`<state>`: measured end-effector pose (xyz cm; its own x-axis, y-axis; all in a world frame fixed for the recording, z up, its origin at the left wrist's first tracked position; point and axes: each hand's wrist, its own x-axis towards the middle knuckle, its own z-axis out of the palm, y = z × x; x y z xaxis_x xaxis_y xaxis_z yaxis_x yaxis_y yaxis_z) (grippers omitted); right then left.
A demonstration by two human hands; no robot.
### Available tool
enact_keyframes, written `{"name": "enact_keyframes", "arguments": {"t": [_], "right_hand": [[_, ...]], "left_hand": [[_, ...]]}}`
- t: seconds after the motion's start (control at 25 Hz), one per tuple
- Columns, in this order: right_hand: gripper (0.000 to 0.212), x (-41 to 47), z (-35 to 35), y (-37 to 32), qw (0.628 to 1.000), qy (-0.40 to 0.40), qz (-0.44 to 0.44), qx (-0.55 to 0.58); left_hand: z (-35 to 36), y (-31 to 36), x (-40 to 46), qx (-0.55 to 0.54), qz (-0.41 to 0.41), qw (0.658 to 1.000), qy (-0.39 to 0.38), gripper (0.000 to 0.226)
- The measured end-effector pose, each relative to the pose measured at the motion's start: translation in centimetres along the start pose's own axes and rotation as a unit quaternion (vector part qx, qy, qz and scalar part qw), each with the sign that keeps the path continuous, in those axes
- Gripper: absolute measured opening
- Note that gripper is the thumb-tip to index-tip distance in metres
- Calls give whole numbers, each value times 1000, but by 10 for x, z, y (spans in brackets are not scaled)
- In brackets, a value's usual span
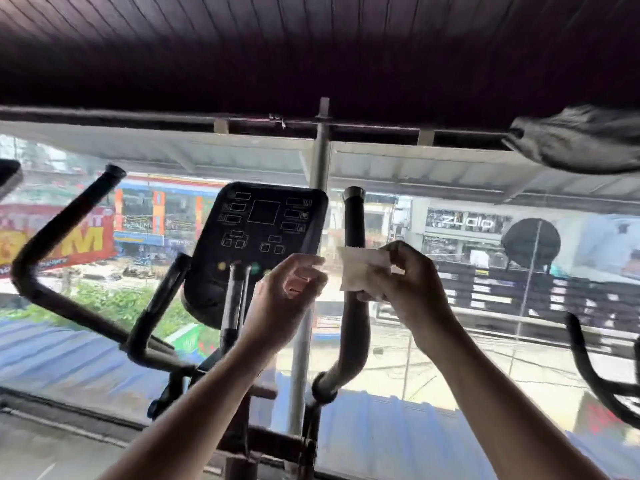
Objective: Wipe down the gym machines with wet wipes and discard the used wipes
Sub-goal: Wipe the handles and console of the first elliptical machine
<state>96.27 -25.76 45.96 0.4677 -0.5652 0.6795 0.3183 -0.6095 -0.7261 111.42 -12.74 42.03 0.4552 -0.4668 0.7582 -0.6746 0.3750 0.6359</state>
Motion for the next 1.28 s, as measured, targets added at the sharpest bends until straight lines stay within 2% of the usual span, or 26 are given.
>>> {"name": "enact_keyframes", "arguments": {"t": [0.12, 0.2, 0.28, 0.36, 0.48, 0.6, 0.76, 0.88, 1.0, 1.12, 1.2, 1.28], "right_hand": [[12, 32, 1, 0, 988, 84, -47, -125], [15, 49, 3, 4, 949, 115, -116, -271], [19, 66, 4, 6, 910, 128, -188, -346], [20, 85, 6, 5, 881, 128, -236, -388], [19, 116, 4, -7, 837, 107, -258, -471], [16, 143, 4, -20, 795, 100, -272, -532], [8, 161, 12, -11, 789, -2, -284, -544], [15, 162, 14, -2, 802, -70, -254, -536], [12, 169, 6, -6, 818, -94, -249, -509], [16, 176, 10, -12, 799, -113, -266, -528], [19, 176, 17, -15, 757, -142, -294, -566], [13, 177, 23, -22, 657, -176, -345, -647]], "left_hand": [[-20, -41, 23, 165, 93, 982, 10, 28], [-27, -63, 35, 210, 116, 971, 14, 39], [-18, -69, 45, 174, 93, 980, 9, 47], [8, -56, 43, 76, 44, 995, -36, 65], [67, -33, 37, -10, -11, 994, -105, 92], [98, -30, 36, -71, -44, 992, -92, 95], [94, -35, 33, -77, -49, 989, -118, 98], [90, -31, 33, -97, -53, 986, -122, 100], [91, -35, 30, -60, -12, 991, -116, 95], [91, -38, 27, -20, 25, 995, -97, 92], [91, -39, 28, -26, 22, 994, -103, 93], [91, -40, 29, -33, 8, 994, -108, 93]]}}
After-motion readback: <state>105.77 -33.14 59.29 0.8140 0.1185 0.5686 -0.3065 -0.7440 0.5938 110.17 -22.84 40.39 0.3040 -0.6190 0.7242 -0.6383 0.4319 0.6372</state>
